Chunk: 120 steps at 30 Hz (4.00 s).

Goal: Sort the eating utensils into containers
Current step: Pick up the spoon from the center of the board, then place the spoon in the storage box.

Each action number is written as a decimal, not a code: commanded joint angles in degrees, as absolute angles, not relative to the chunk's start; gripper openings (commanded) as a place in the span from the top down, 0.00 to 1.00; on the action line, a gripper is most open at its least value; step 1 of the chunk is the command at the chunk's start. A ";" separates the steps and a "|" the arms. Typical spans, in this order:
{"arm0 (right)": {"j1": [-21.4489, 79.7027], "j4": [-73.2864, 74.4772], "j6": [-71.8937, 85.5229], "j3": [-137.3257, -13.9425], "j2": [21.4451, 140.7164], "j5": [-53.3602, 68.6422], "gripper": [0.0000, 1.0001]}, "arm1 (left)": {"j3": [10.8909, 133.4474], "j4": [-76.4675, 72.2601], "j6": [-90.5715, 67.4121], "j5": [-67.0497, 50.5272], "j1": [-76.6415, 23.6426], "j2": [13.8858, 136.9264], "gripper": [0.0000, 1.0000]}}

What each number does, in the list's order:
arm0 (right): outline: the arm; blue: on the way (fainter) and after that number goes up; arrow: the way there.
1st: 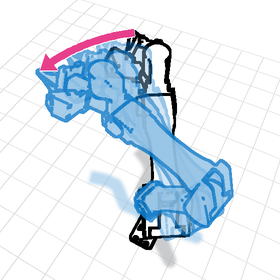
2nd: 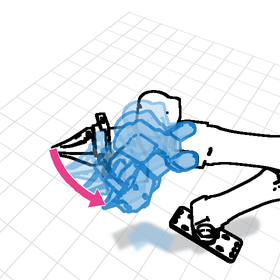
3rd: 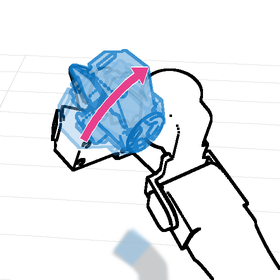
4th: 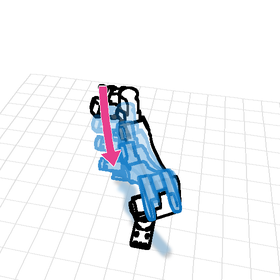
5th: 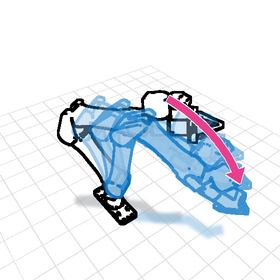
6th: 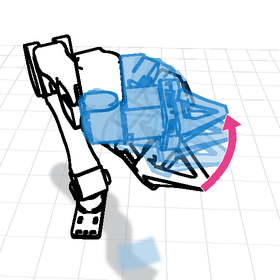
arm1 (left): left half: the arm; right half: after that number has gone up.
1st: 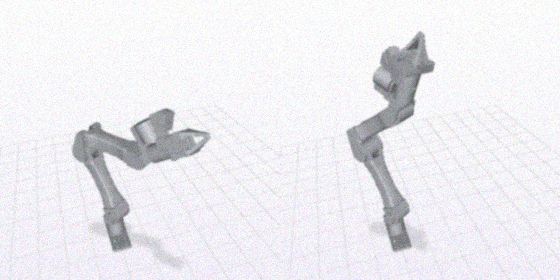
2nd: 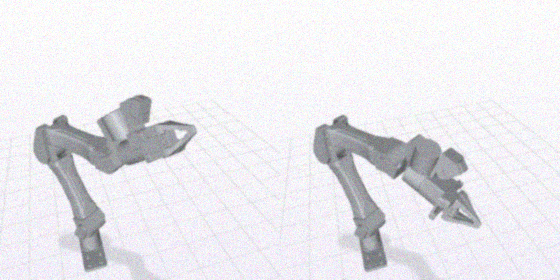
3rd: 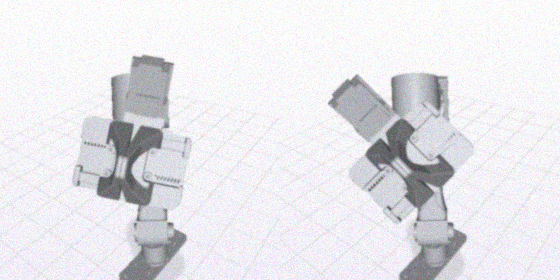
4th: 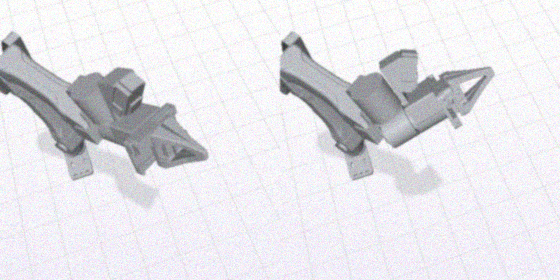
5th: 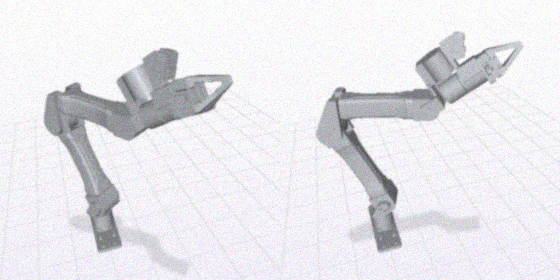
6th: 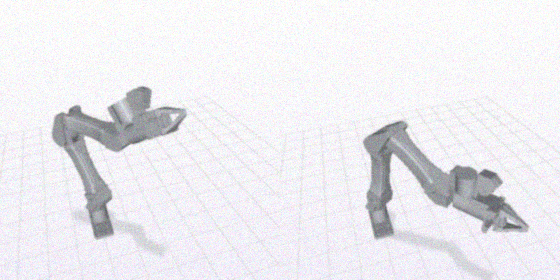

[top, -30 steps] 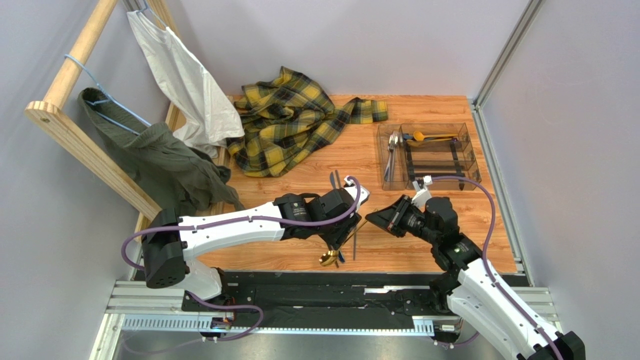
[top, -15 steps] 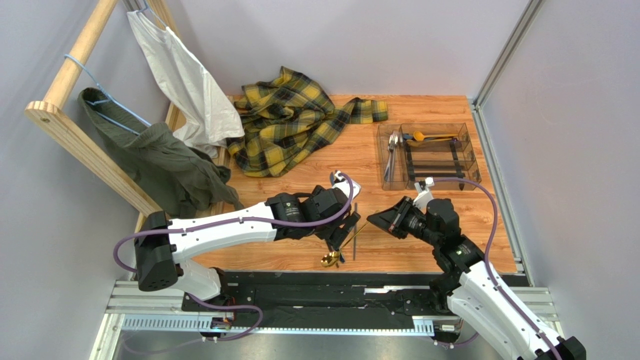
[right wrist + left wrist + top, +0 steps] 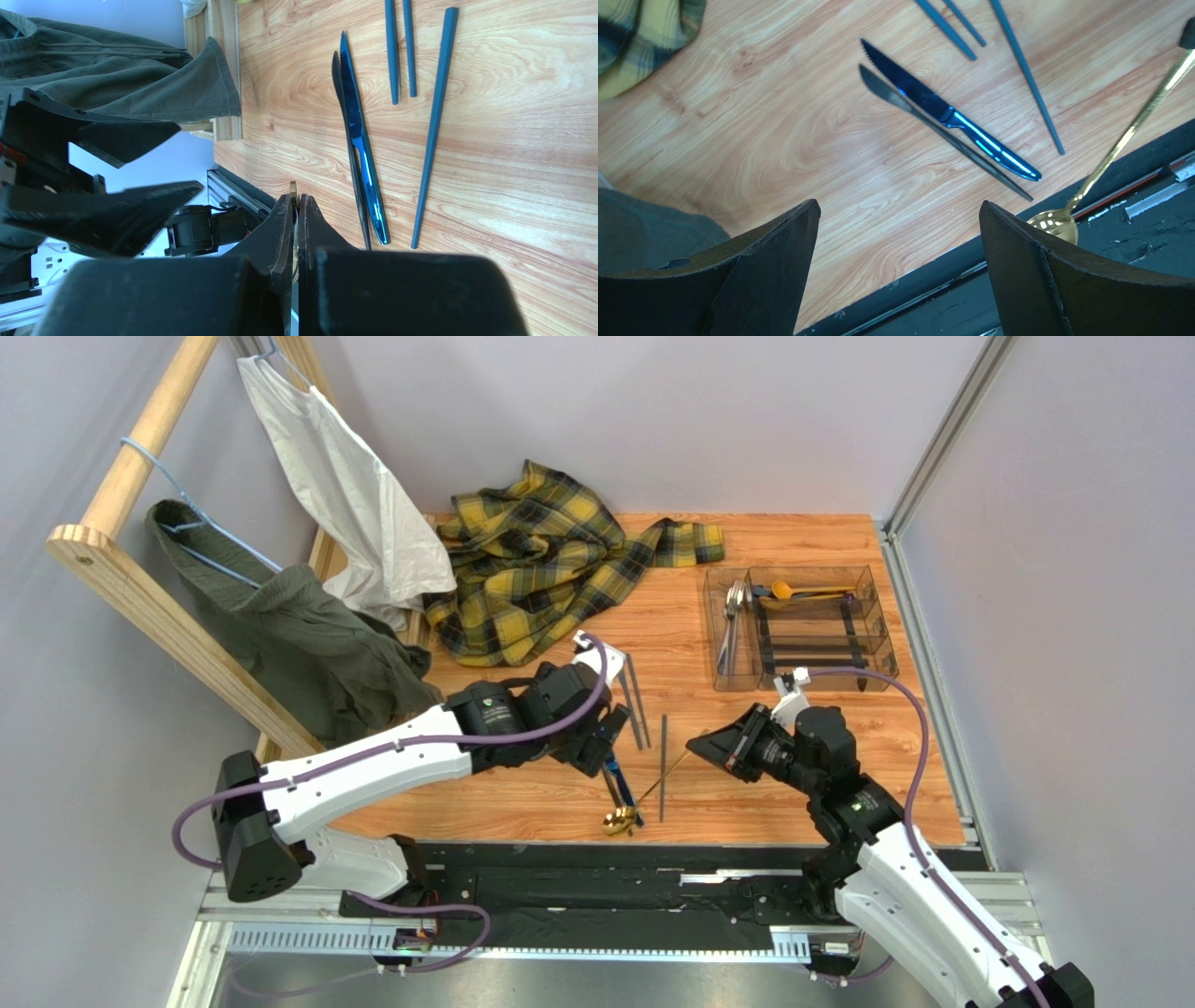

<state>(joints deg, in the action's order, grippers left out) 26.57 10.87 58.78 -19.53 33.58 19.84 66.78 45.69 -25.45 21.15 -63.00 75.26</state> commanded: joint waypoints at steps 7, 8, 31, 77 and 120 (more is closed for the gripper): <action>26.81 13.89 54.05 -29.70 38.84 18.10 1.00 | 66.01 55.36 -22.33 8.88 -52.83 64.87 0.08; 26.72 13.89 53.53 -31.97 40.67 18.37 1.00 | 65.92 55.81 -21.89 6.96 -52.21 63.73 0.07; 18.73 17.67 42.89 -67.94 67.32 15.47 1.00 | 55.28 47.37 -17.14 -4.13 -46.93 57.39 0.08; -17.31 20.83 47.19 -99.93 113.38 17.05 1.00 | 52.21 46.49 -20.74 -1.15 -46.93 52.03 0.01; -21.88 17.58 51.06 -92.11 112.59 18.55 0.40 | 51.77 46.67 -21.36 -0.79 -46.93 53.35 0.01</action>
